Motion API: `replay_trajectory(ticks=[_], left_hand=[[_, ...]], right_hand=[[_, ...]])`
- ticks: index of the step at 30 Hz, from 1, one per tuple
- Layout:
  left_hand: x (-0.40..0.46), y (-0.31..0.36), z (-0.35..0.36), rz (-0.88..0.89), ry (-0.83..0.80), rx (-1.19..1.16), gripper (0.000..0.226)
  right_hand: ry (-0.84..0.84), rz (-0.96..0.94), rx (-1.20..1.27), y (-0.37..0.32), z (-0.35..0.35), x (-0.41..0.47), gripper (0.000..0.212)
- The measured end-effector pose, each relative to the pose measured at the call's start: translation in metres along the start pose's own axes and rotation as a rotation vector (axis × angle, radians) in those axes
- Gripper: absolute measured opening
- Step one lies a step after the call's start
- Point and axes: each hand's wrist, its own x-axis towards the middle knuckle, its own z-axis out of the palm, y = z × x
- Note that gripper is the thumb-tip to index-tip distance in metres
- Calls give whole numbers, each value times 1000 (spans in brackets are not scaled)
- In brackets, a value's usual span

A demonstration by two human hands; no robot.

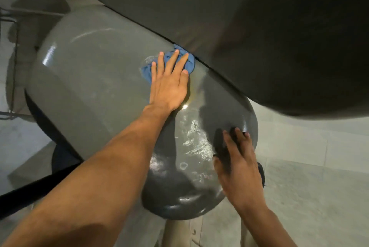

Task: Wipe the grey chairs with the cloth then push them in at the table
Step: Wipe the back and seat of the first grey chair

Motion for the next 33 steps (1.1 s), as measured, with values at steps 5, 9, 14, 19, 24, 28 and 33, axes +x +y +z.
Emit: replay_trajectory(ticks=[5,9,14,19,24,28,33], left_hand=[[-34,36,21,80,-56,-20,55],[-74,75,42,163,-110,-14,54],[-128,107,61,292,-127,-59,47],[-174,99,60,510,-201,76,49],[-193,41,41,448,-227,236,53],[-161,-22,14,320,-228,340,55],[-88,-82,-32,128,-157,410,64]], right_hand=[[95,58,162,24,-21,-5,54],[146,54,225,32,-35,-2,49],[191,53,308,33,-42,-1,48],[178,2,296,27,-42,-3,51],[149,-35,226,9,-35,4,51],[62,-71,100,-16,-20,18,57],[-82,-79,-51,-50,-2,34,71]])
